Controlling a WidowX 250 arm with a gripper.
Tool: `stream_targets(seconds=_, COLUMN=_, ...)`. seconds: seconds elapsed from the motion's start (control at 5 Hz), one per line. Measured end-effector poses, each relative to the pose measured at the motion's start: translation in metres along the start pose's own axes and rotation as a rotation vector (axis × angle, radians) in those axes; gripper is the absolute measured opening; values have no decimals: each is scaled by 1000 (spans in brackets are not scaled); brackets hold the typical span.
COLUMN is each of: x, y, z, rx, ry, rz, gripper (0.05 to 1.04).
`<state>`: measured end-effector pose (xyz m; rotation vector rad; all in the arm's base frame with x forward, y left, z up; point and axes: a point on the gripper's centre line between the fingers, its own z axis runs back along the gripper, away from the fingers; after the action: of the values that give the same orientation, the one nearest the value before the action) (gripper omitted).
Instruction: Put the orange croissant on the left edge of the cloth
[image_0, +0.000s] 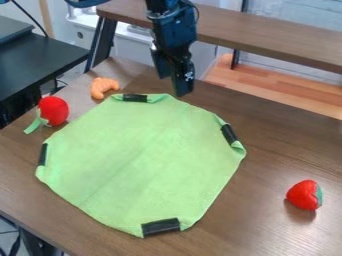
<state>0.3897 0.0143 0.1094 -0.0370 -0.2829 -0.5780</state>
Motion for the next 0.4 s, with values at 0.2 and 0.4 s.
stream_targets(seconds=0.2, x=-4, y=-2, z=-14, rx=-27, ry=27, rz=9, gripper=1000)
stream_targets(seconds=0.4, x=-10, y=25, z=-21, rx=-33, ry=-1, rz=98, gripper=1000)
